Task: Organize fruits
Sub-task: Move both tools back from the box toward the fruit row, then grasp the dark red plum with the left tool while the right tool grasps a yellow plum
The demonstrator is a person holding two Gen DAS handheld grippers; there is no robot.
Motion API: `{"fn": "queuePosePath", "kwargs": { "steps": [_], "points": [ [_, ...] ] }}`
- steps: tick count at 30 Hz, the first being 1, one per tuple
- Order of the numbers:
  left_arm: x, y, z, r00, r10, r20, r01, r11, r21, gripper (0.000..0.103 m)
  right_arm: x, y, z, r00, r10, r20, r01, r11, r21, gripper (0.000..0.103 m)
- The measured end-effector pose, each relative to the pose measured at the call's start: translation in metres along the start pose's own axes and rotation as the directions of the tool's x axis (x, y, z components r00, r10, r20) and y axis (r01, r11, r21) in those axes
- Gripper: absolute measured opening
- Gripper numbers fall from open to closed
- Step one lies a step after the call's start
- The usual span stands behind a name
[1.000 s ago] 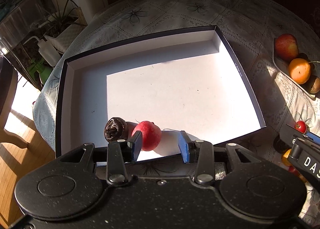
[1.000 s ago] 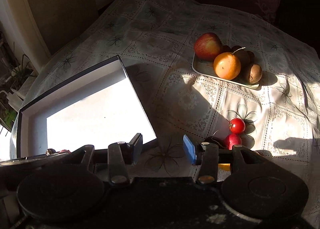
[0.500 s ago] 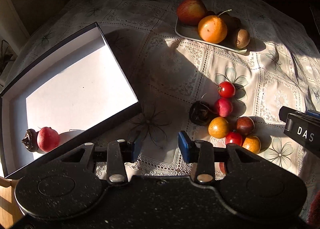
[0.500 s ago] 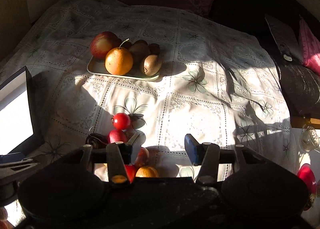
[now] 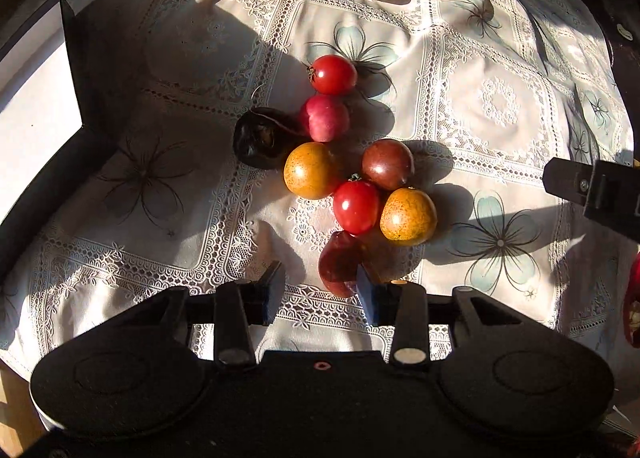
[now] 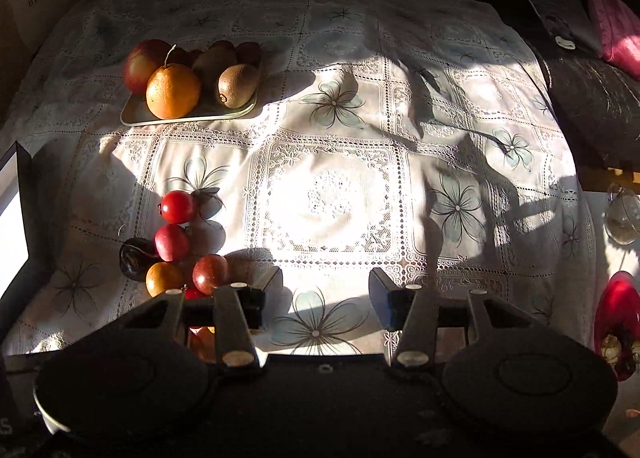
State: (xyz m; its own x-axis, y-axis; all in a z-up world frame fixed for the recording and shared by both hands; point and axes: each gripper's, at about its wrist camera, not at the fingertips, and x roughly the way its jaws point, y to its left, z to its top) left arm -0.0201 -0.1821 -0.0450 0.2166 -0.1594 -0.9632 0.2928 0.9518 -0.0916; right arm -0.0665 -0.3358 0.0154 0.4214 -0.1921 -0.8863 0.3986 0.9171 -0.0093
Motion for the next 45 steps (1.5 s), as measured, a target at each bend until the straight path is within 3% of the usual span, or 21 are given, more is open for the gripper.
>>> {"fn": "queuePosePath", "kwargs": {
  "steps": [14,15,18,23,27,33,35,36,37,45],
  "points": [
    [0.027,-0.013,0.002,0.998,-0.018,-0.064,0.017,1.000,-0.012,0.049,0.003,-0.009,0.001,0.999,0.033,-0.019,-0.032,0.999,0.025,0.050],
    [0.028,-0.012,0.003,0.998,-0.020,-0.067,0.019,1.000,-0.019,0.044,0.004,-0.009,0.001,0.999,0.041,-0.023,-0.040,0.999,0.026,0.050],
    [0.024,-0.002,0.004,0.997,-0.043,-0.062,0.039,0.997,-0.072,0.041,0.011,-0.006,0.001,0.996,0.069,-0.049,-0.068,0.998,0.016,0.051],
    [0.004,0.022,0.006,1.000,0.028,-0.011,-0.029,0.991,-0.129,0.041,0.026,0.005,-0.002,0.985,0.124,-0.119,-0.125,0.992,0.002,0.051],
    [-0.009,0.043,0.009,0.999,0.046,0.016,-0.042,0.984,-0.172,0.041,0.039,0.018,-0.003,0.970,0.171,-0.171,-0.173,0.985,-0.001,0.051],
    [-0.018,0.061,0.012,0.997,0.071,0.032,-0.064,0.978,-0.197,0.040,0.053,0.039,-0.005,0.963,0.176,-0.204,-0.185,0.982,-0.027,0.051],
    [-0.019,0.061,0.012,0.997,0.070,0.036,-0.061,0.978,-0.200,0.035,0.056,0.044,-0.006,0.962,0.175,-0.207,-0.186,0.982,-0.034,0.051],
    [-0.019,0.062,0.013,0.996,0.075,0.038,-0.066,0.978,-0.198,0.019,0.058,0.047,-0.005,0.963,0.170,-0.211,-0.182,0.982,-0.039,0.051],
    [-0.019,0.062,0.014,0.996,0.082,0.042,-0.072,0.978,-0.196,0.015,0.060,0.049,-0.006,0.963,0.163,-0.212,-0.176,0.983,-0.044,0.051],
    [-0.024,0.070,0.016,0.996,0.075,0.054,-0.064,0.979,-0.192,0.019,0.075,0.066,-0.011,0.970,0.118,-0.212,-0.140,0.986,-0.093,0.051]
  ]
}}
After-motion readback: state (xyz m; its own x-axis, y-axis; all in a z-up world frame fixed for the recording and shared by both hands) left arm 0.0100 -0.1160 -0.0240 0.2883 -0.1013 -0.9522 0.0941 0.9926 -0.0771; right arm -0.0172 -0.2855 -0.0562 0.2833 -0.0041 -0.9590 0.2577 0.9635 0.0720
